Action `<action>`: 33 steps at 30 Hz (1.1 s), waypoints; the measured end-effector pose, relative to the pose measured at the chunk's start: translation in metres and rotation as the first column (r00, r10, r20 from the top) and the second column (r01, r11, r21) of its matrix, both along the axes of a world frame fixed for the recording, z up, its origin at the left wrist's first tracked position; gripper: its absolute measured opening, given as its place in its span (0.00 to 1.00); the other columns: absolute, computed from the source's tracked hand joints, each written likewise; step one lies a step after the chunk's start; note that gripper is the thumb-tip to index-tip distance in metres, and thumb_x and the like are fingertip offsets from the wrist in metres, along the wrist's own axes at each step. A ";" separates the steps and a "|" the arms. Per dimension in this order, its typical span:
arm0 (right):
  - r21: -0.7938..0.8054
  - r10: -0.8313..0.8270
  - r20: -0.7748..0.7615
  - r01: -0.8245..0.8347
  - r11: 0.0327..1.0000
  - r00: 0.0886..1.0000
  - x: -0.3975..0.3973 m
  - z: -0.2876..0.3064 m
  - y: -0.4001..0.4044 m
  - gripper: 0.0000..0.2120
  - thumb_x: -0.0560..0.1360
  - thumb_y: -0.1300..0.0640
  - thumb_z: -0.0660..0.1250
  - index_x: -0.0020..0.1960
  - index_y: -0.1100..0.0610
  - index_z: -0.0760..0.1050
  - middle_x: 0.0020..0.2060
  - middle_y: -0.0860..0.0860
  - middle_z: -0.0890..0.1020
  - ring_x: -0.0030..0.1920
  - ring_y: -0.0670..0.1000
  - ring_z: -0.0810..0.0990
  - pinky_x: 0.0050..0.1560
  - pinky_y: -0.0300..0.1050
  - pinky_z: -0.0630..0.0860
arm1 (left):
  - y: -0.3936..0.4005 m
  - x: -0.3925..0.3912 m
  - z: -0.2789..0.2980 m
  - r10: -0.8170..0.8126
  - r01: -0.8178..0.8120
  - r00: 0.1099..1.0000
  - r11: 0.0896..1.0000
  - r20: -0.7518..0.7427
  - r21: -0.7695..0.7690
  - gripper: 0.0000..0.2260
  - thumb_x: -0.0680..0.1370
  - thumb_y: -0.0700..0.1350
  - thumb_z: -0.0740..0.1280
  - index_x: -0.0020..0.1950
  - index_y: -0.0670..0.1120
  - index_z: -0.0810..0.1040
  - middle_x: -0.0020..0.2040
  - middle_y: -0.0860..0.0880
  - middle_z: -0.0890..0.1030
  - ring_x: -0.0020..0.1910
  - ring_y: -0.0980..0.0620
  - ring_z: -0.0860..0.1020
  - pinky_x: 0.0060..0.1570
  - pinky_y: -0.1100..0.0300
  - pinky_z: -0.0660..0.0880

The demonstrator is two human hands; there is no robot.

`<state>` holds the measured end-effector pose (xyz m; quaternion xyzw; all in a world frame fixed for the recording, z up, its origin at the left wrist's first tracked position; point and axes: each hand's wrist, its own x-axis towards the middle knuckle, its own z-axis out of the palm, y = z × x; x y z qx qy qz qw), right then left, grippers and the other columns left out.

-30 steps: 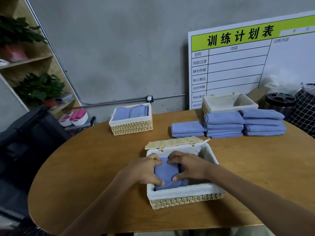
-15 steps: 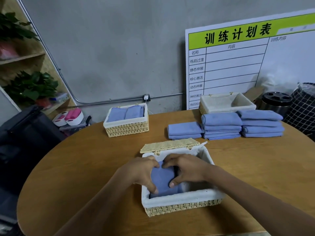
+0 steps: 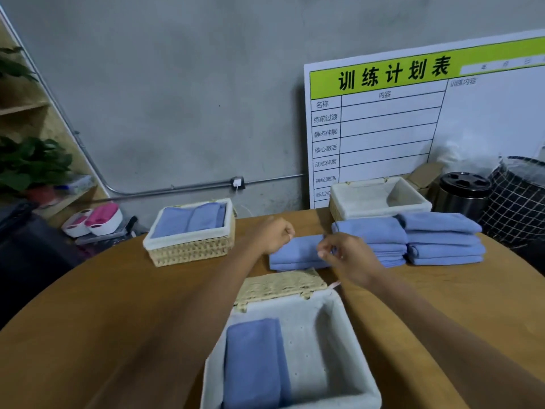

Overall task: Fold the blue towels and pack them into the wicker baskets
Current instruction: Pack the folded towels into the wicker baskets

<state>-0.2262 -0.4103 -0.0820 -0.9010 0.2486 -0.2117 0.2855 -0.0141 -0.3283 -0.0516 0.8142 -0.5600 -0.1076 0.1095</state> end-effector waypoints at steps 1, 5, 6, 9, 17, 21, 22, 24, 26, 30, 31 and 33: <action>0.027 0.011 -0.007 -0.011 1.000 1.000 0.002 -0.007 -0.006 0.04 0.77 0.57 0.69 0.46 0.49 0.81 0.44 0.44 0.82 0.42 0.41 0.76 0.45 0.40 0.71 | -0.018 0.007 -0.012 -0.001 0.002 1.000 0.998 -0.011 0.066 0.11 0.81 0.45 0.67 0.63 0.47 0.81 0.62 0.48 0.82 0.58 0.48 0.80 0.59 0.52 0.77; 0.094 0.069 -0.022 -0.067 0.993 0.997 0.014 -0.027 -0.020 0.05 0.78 0.56 0.68 0.52 0.54 0.82 0.45 0.46 0.83 0.44 0.45 0.79 0.49 0.44 0.76 | -0.068 0.034 -0.052 -0.097 0.078 0.995 0.932 0.034 0.355 0.30 0.76 0.59 0.71 0.73 0.47 0.71 0.70 0.46 0.76 0.65 0.44 0.76 0.64 0.46 0.74; 0.108 0.076 -0.007 -0.075 0.991 0.997 0.017 -0.030 -0.021 0.05 0.78 0.56 0.68 0.52 0.53 0.82 0.44 0.45 0.83 0.44 0.45 0.79 0.49 0.43 0.76 | -0.074 0.038 -0.056 -0.118 0.093 0.992 0.921 0.043 0.378 0.32 0.74 0.62 0.71 0.72 0.47 0.72 0.69 0.47 0.77 0.63 0.45 0.77 0.62 0.46 0.75; 0.127 0.092 0.047 -0.098 0.987 0.995 0.025 -0.038 -0.023 0.06 0.78 0.58 0.68 0.53 0.52 0.82 0.43 0.43 0.83 0.44 0.43 0.80 0.48 0.38 0.75 | -0.079 0.041 -0.053 -0.155 0.150 0.988 0.927 -0.013 0.343 0.23 0.71 0.60 0.75 0.54 0.43 0.79 0.46 0.47 0.79 0.43 0.48 0.75 0.43 0.56 0.72; 0.245 -0.013 0.275 -0.057 0.968 0.961 0.023 -0.008 -0.007 0.07 0.78 0.60 0.68 0.54 0.54 0.81 0.42 0.45 0.81 0.36 0.39 0.77 0.40 0.30 0.70 | -0.017 0.029 0.009 -0.021 0.005 0.975 0.997 -0.222 -0.072 0.16 0.74 0.52 0.76 0.43 0.53 0.67 0.40 0.52 0.71 0.37 0.53 0.69 0.36 0.56 0.62; 0.238 -0.027 0.349 -0.061 0.969 0.937 0.019 0.033 0.017 0.18 0.78 0.53 0.69 0.67 0.49 0.73 0.52 0.46 0.79 0.50 0.47 0.79 0.50 0.39 0.73 | 0.033 0.007 0.050 0.028 -0.174 0.870 0.952 -0.492 -0.254 0.25 0.64 0.62 0.77 0.48 0.48 0.72 0.43 0.52 0.77 0.40 0.52 0.77 0.41 0.54 0.72; 0.264 -0.023 0.348 -0.074 0.962 0.937 0.016 0.043 0.025 0.24 0.78 0.49 0.69 0.71 0.48 0.68 0.56 0.46 0.77 0.55 0.47 0.78 0.55 0.41 0.73 | 0.046 0.001 0.055 0.020 -0.228 0.809 0.932 -0.588 -0.281 0.28 0.63 0.63 0.77 0.54 0.48 0.75 0.49 0.51 0.82 0.46 0.51 0.82 0.48 0.50 0.78; 0.402 -0.015 0.345 -0.134 0.906 0.938 0.008 0.055 0.042 0.36 0.73 0.38 0.70 0.77 0.42 0.59 0.64 0.47 0.76 0.63 0.47 0.76 0.64 0.45 0.73 | 0.074 -0.018 0.060 -0.015 -0.308 0.670 0.904 -0.743 -0.296 0.31 0.64 0.59 0.79 0.63 0.49 0.77 0.57 0.49 0.84 0.54 0.48 0.84 0.58 0.44 0.79; 0.569 0.016 0.341 -0.220 0.792 0.940 -0.002 0.062 0.060 0.41 0.71 0.36 0.71 0.78 0.39 0.54 0.67 0.49 0.76 0.63 0.50 0.79 0.62 0.51 0.78 | 0.098 -0.042 0.057 -0.046 -0.341 0.557 0.898 -0.829 -0.279 0.28 0.69 0.53 0.78 0.66 0.47 0.76 0.58 0.47 0.84 0.56 0.46 0.83 0.62 0.42 0.78; 0.652 0.078 0.279 -0.248 0.716 0.957 -0.031 0.060 0.094 0.38 0.76 0.53 0.73 0.77 0.40 0.55 0.63 0.45 0.79 0.51 0.48 0.85 0.43 0.48 0.83 | 0.139 -0.083 0.035 0.015 -0.354 0.402 0.925 -0.916 -0.140 0.33 0.68 0.55 0.79 0.68 0.45 0.74 0.60 0.44 0.83 0.59 0.43 0.82 0.65 0.39 0.75; 0.660 0.085 0.236 -0.224 0.717 0.968 -0.039 0.058 0.100 0.37 0.76 0.56 0.72 0.76 0.40 0.56 0.60 0.44 0.79 0.48 0.47 0.84 0.39 0.45 0.81 | 0.150 -0.089 0.030 0.047 -0.348 0.392 0.932 -0.919 -0.101 0.33 0.69 0.56 0.79 0.68 0.46 0.72 0.61 0.43 0.82 0.59 0.43 0.82 0.63 0.38 0.75; 0.666 0.095 0.159 -0.178 0.725 0.983 -0.055 0.053 0.105 0.37 0.77 0.59 0.71 0.77 0.43 0.55 0.56 0.43 0.78 0.44 0.45 0.82 0.34 0.41 0.79 | 0.168 -0.096 0.022 0.079 -0.344 0.365 0.937 -0.928 -0.055 0.28 0.76 0.51 0.75 0.70 0.50 0.65 0.63 0.40 0.79 0.57 0.39 0.82 0.54 0.41 0.80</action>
